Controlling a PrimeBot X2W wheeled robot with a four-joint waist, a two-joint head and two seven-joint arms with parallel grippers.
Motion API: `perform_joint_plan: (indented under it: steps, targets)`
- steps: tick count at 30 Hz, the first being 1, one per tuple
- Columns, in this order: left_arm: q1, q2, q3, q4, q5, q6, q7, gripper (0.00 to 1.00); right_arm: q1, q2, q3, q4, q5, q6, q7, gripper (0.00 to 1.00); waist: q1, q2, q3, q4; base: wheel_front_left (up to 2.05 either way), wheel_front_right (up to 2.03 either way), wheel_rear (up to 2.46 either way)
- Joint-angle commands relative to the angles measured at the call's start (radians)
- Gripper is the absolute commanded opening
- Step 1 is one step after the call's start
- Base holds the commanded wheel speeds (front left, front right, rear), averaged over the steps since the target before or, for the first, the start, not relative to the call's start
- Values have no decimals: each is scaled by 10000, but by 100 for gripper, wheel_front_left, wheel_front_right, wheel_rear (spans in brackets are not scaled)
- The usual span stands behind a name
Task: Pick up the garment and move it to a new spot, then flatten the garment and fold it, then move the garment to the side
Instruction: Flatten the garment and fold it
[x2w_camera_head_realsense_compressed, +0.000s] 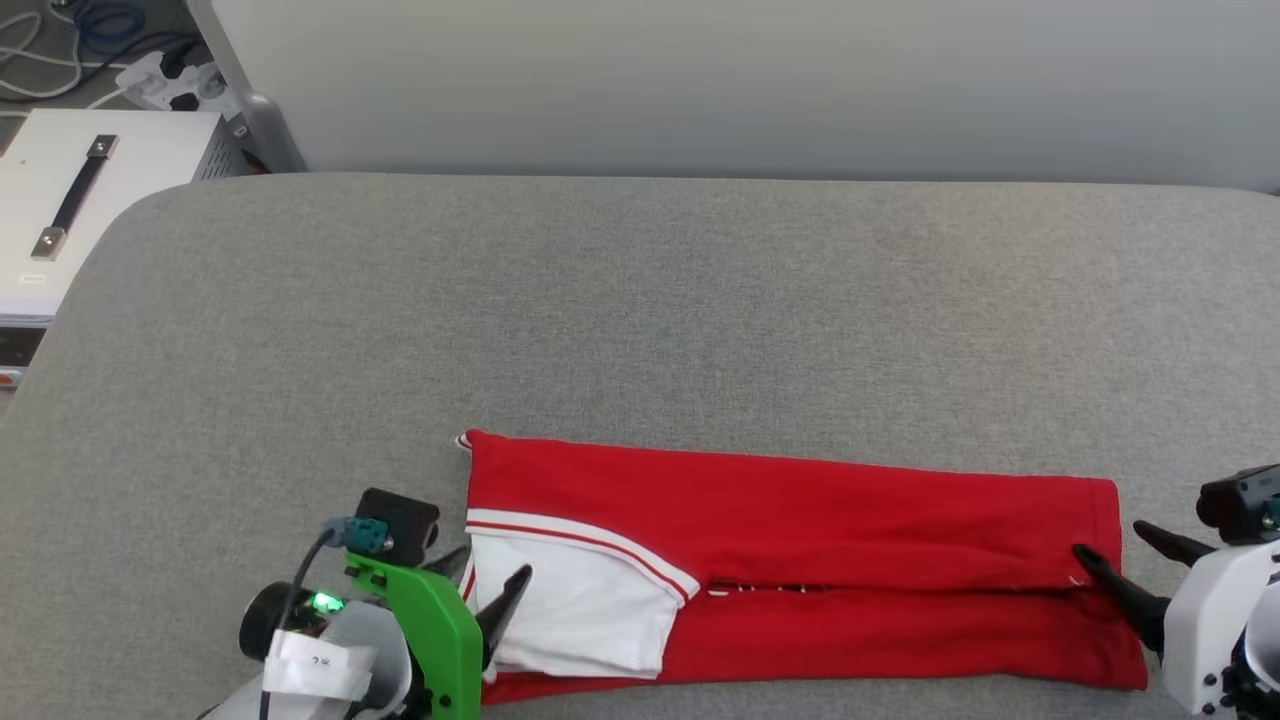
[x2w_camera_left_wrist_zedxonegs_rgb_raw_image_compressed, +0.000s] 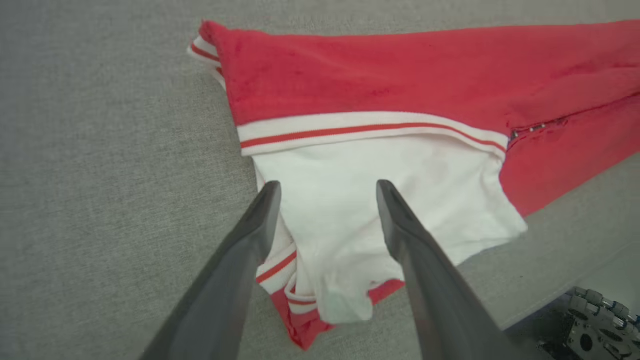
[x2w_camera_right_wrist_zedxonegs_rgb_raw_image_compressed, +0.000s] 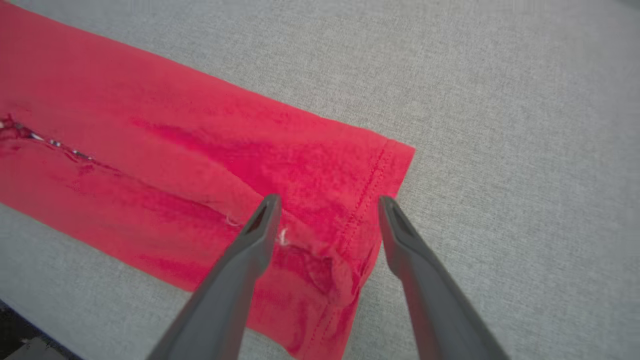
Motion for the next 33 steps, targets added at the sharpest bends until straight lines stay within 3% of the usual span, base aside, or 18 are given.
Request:
perform_joint_plan:
  steps: [1, 6, 11, 17, 25, 33]
  targets:
    - [157, -38, 186, -138, -96, 141, -286, 100, 125, -64, -202, -178, 159, -7, 133, 100, 0, -1, -157, -26, 0, 0, 0]
    - [228, -162, 800, -645, 131, 441, -1762, 100, 489, 18, -1297, -758, 499, -7, 917, 100, 0, -1, -210, 30, 0, 0, 0]
    - [302, -348, 1357, -794, 771, 605, -3881, 100, 1001, 522, -2606, -1064, 465, -7, 2301, 100, 0, -1, -124, 108, 0, 0, 0]
    - [494, -1186, 2791, -1139, 1517, 529, -4667, 100, 1478, 1569, -4151, -1442, -93, -7, 3975, 100, 0, -1, 215, 292, 0, 0, 0]
    - [1400, -2610, 5227, -2017, 4589, -855, -4677, 100, 1328, 3128, -5924, -1509, -1050, -7, 5363, 100, 0, -1, 772, 509, 0, 0, 0]
    - [1828, -3795, 6395, -1858, 6111, -1971, -4679, 100, 1169, 3690, -6659, -1365, -1645, -7, 6081, 100, 0, -1, 1221, 766, 0, 0, 0]
